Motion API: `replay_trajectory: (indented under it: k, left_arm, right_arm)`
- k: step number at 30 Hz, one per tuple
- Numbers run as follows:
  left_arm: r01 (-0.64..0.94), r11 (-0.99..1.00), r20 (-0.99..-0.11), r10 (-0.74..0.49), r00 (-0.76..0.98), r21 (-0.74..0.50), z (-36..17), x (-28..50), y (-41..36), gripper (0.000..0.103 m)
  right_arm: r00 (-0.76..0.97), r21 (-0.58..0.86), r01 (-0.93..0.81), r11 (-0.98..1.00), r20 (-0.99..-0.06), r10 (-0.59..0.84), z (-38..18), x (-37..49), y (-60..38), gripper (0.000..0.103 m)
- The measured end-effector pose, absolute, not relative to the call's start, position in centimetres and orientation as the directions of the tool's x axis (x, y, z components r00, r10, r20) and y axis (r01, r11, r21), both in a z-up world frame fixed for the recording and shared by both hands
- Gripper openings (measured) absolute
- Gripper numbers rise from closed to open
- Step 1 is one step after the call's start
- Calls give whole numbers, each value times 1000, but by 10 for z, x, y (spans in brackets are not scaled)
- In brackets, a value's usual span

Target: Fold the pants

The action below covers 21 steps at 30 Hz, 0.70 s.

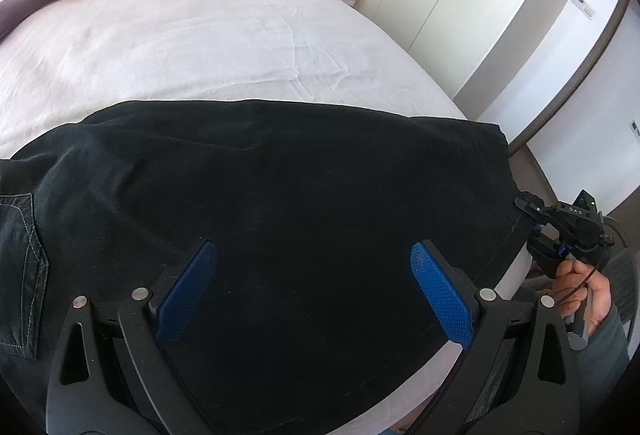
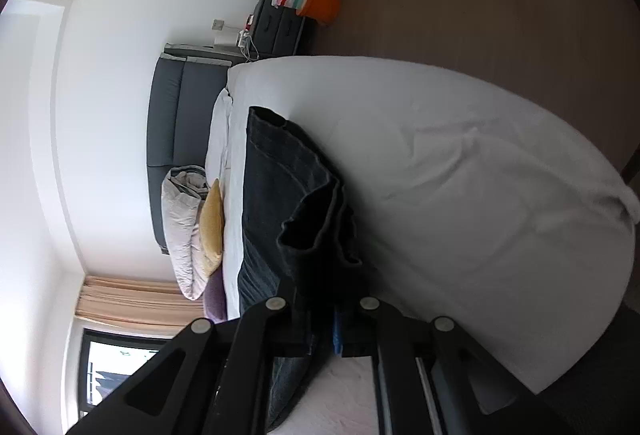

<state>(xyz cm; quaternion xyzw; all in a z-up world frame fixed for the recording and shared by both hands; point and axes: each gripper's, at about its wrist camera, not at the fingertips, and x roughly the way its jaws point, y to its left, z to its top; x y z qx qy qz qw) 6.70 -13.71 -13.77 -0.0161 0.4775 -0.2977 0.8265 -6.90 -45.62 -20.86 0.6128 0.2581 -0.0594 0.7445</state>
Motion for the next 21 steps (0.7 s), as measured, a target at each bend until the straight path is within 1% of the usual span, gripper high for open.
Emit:
replay_trajectory:
  k: [8, 12, 14, 18, 19, 21]
  left_arm:
    - [442, 824, -753, -532, 389, -354, -135, 72, -116, 100]
    - [406, 828, -739, -541, 401, -386, -135, 77, -97, 100]
    - [379, 827, -725, -552, 411, -415, -135, 80, -83, 100]
    - [325, 825, -693, -565, 447, -463, -129, 84, -48, 100]
    - [310, 823, -683, -567, 460, -475, -127, 85, -38, 100]
    - [269, 820, -660, -569, 491, -506, -123, 86, -12, 100]
  right_arm:
    - [848, 845, 437, 308, -502, 172, -187, -63, -448, 7]
    - [835, 796, 452, 404, -537, 124, -157, -54, -432, 7]
    - [826, 748, 450, 489, -557, 91, -133, -42, -416, 7]
    - [806, 572, 344, 745, -587, 78, -78, 2, -338, 7]
    - [794, 498, 279, 821, -600, 94, -68, 19, -302, 7]
    - [759, 364, 156, 918, -639, 125, -63, 46, -235, 7]
